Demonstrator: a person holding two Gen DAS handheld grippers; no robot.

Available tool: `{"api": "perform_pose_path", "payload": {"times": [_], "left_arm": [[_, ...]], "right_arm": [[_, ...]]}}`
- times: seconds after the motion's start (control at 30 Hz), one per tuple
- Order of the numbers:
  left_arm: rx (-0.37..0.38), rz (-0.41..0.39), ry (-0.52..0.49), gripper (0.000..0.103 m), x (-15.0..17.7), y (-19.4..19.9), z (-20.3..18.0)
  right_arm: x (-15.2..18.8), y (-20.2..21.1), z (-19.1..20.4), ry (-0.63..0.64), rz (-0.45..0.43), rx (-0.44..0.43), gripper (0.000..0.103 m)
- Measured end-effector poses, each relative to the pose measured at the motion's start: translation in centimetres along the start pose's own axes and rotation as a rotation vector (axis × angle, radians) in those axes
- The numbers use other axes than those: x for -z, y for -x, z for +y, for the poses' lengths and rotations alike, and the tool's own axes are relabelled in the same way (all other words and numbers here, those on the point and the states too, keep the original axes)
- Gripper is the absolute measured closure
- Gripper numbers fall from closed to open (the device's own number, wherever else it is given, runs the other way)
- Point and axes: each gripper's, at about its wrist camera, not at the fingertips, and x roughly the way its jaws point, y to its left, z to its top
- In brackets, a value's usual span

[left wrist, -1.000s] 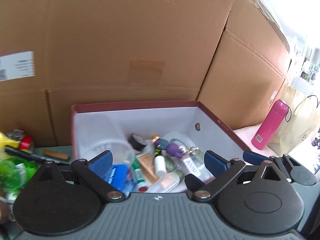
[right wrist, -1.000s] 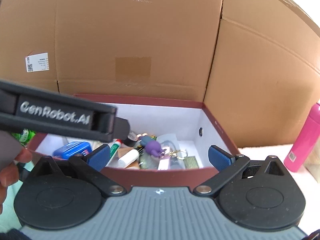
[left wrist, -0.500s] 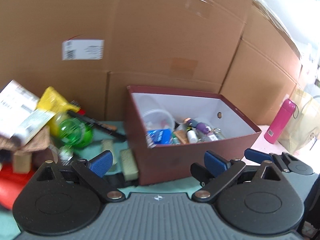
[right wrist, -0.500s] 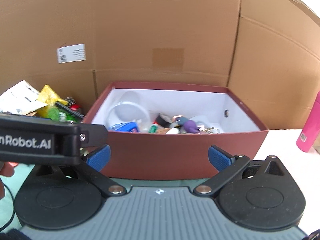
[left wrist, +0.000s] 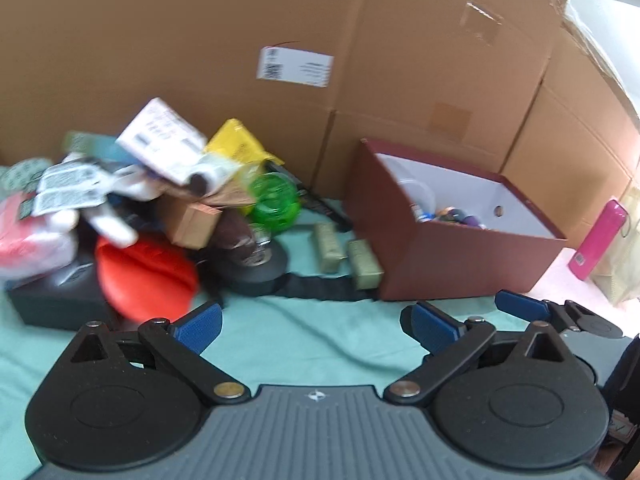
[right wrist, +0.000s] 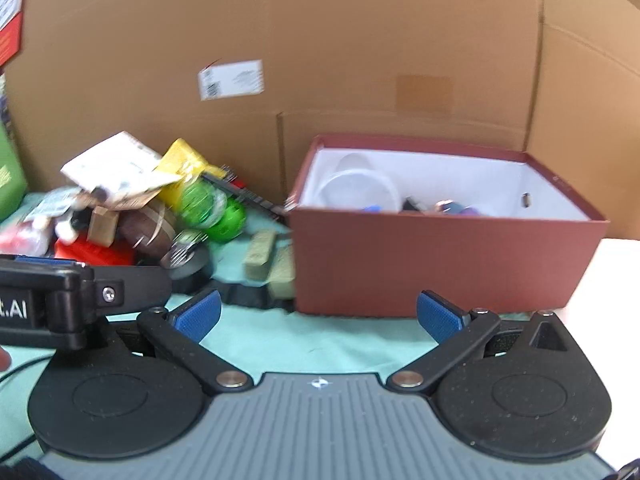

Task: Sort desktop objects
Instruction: 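Move both open tools back to the pile of items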

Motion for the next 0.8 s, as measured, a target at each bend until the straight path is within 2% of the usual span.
{"api": "perform_pose_path", "payload": {"times": [0.17, 0.37, 0.5, 0.63, 0.8], "left_arm": [[-0.056, -0.013, 0.029, 0.000, 0.5, 0.5, 3.3], [-0.035, -0.017, 0.079, 0.000, 0.3, 1.2, 6.1], [-0.053, -0.049, 0.094, 0.000, -0.3, 2.0, 7.4], [-0.081, -0.080, 0.140, 0.000, -1.3, 2.6, 9.0], [-0.083, -0.117, 0.157, 0.000, -2.8, 2.8, 10.7]], "right_arm": [[1.3, -0.7, 2.3, -0.044, -0.007, -0.094, 0.002], [1.4, -2.1, 5.4, -0.057, -0.021, -0.179, 0.002], [0.7, -2.5, 7.2, -0.031, -0.045, -0.199, 0.002], [-0.6, -2.9, 8.4, -0.037, -0.089, -0.262, 0.002], [-2.3, -3.5, 9.9, -0.001, -0.120, -0.278, 0.002]]}}
